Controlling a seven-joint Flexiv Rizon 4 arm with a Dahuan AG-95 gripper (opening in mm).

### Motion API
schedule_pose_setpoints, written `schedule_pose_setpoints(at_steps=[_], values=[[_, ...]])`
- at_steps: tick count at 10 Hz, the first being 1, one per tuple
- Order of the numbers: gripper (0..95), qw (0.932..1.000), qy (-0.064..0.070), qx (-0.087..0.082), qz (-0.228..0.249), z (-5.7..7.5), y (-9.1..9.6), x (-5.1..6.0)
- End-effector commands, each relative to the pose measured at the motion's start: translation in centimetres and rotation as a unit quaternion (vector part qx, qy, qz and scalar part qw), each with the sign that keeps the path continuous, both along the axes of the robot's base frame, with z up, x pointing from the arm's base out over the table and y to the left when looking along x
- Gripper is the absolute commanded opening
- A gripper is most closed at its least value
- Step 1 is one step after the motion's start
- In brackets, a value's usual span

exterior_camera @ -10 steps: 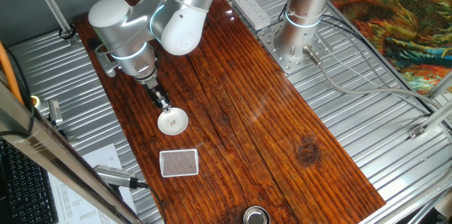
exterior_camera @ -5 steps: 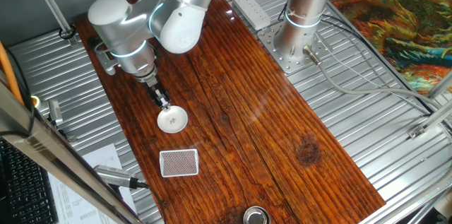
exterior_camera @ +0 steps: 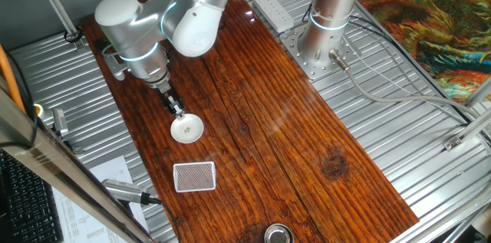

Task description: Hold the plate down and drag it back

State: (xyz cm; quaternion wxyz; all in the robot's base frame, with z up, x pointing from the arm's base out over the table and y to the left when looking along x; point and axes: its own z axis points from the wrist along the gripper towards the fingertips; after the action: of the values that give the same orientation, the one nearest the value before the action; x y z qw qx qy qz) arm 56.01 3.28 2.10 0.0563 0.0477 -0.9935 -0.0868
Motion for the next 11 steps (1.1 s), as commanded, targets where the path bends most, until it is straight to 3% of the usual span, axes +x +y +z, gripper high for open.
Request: schedule_pose_setpoints(at_steps=[1, 6, 7, 11], values=[[0.0, 1.0000, 0.000, 0.002, 0.001, 0.0, -0.3, -0.1], [0.0, 1.0000, -0.001, 0.002, 0.010, -0.1, -1.2, -0.2], [0.0, 0.9999, -0.001, 0.009, 0.008, 0.0, -1.4, -0.3], [0.0, 0.9999, -0.002, 0.005, 0.017, -0.1, -2.0, -0.4]])
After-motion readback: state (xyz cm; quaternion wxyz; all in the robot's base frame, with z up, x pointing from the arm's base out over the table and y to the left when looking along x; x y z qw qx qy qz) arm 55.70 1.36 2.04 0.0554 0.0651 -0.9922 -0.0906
